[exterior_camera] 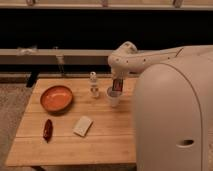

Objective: Place the eraser in the ceramic cup

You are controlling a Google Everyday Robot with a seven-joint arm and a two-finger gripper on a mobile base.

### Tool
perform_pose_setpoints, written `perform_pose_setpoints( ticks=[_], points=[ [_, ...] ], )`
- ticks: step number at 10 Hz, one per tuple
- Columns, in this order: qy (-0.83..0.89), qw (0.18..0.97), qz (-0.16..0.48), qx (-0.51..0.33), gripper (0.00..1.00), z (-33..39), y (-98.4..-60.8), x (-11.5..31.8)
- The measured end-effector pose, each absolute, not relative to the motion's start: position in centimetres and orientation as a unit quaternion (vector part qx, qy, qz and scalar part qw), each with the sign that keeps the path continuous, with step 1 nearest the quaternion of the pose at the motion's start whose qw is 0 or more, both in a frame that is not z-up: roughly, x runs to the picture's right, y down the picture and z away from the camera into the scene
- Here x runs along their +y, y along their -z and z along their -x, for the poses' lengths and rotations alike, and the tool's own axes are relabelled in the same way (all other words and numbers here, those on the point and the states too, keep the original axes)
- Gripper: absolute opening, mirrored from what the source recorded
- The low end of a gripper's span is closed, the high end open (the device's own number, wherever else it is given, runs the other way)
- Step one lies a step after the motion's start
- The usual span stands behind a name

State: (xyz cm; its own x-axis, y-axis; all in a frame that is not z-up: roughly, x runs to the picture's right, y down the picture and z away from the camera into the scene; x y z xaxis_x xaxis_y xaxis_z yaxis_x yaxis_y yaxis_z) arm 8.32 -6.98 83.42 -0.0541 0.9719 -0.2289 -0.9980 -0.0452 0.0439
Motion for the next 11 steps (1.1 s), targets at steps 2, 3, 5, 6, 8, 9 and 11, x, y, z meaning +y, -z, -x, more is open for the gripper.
perform_pose_setpoints(
  ticks=[2,3,5,6,8,9,11],
  points=[
    [-0.719,0.685,0.071,0.093,0.8,-7.8,-83.9,-7.1],
    [-0.72,0.684,0.075,0.093,0.8,-7.6,-84.0,-7.0],
    [-0.721,0.681,0.085,0.096,0.8,-7.4,-83.8,-6.3],
    [-0.722,0.679,0.088,0.096,0.8,-7.4,-83.7,-6.1],
    [-0.724,0.677,0.09,0.096,0.8,-7.5,-83.2,-6.4],
    [-0.722,0.678,0.088,0.101,0.8,-7.5,-82.8,-7.0],
    [-0.715,0.679,0.081,0.142,0.8,-6.9,-82.2,-9.0]
  ],
)
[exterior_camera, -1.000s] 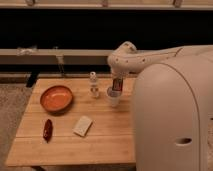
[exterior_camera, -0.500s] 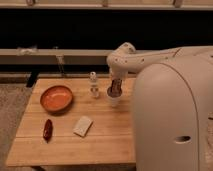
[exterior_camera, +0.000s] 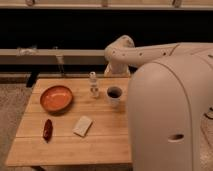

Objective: Place the eraser in the ceramic cup

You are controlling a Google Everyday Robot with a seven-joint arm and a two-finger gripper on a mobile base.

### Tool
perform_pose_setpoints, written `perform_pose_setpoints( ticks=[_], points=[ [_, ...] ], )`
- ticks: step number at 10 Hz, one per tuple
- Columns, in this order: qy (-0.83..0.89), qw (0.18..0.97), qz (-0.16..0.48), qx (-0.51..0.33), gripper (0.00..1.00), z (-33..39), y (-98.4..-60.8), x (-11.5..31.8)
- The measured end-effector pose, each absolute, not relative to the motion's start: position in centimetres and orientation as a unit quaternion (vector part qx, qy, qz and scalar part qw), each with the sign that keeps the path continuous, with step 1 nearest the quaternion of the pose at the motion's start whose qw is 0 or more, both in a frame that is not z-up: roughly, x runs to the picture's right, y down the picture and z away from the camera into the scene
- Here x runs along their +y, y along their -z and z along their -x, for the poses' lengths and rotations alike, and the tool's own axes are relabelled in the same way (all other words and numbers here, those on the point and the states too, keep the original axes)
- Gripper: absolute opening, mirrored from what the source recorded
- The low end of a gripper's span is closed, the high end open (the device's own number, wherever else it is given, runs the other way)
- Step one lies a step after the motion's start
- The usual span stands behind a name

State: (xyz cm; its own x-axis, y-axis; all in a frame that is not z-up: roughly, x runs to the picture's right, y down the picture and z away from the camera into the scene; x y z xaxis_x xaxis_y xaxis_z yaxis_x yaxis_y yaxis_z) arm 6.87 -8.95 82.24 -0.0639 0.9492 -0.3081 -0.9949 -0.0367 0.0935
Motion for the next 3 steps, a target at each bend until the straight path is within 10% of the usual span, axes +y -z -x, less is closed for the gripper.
perform_pose_setpoints(
  ticks=[3],
  points=[
    [-0.708,0.667,0.086,0.215,0.8,-7.0,-81.2,-11.8]
  ],
)
